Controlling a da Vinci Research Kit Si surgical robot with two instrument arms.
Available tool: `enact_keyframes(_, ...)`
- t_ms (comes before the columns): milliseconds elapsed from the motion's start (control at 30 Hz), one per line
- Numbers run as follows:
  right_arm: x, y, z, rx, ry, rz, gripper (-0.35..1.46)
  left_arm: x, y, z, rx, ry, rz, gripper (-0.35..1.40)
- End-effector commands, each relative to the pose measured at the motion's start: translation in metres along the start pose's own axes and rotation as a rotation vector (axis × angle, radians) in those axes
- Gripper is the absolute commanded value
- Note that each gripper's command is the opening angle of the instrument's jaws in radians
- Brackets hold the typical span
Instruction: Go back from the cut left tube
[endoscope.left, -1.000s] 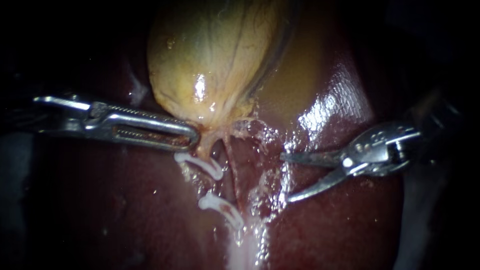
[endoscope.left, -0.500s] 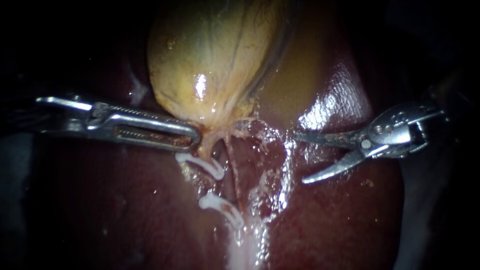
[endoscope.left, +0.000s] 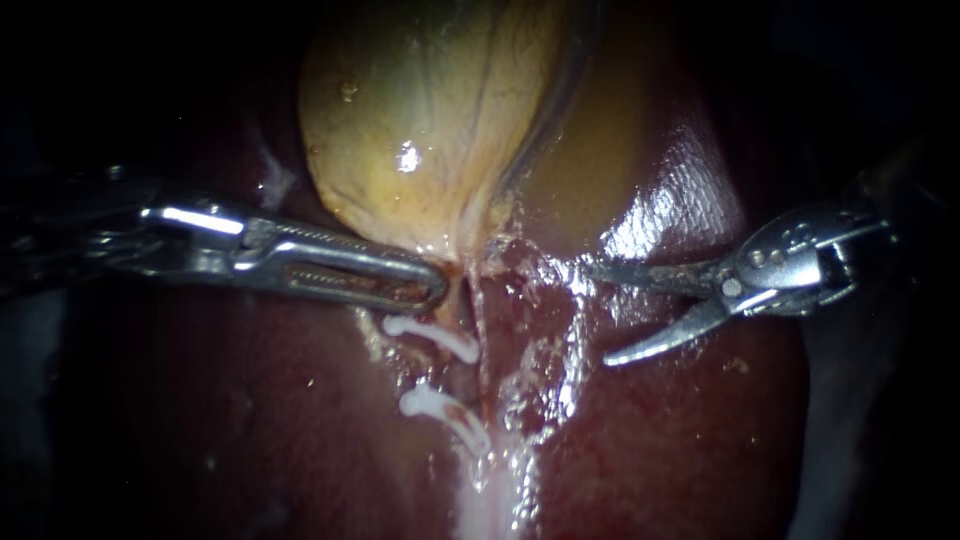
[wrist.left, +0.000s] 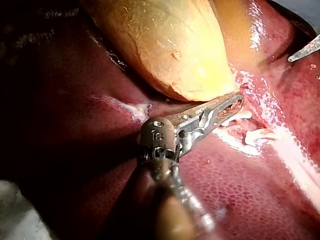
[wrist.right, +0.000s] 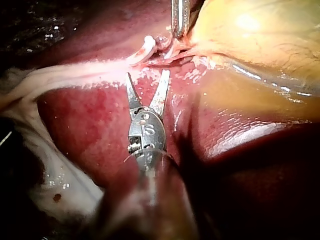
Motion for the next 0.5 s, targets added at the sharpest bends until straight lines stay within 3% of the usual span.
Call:
enact_keyframes(33,-0.0001,0.0,0.0,0.001,0.0,0.0,1.43,0.0,-0.0002,0.0003,0.002,-0.005,-0.001,-0.35)
enact_keyframes(500,-0.0001,0.0,0.0,0.001,0.0,0.0,1.43,-0.0002,-0.0005,0.0006,0.002,-0.009,0.007,-0.35)
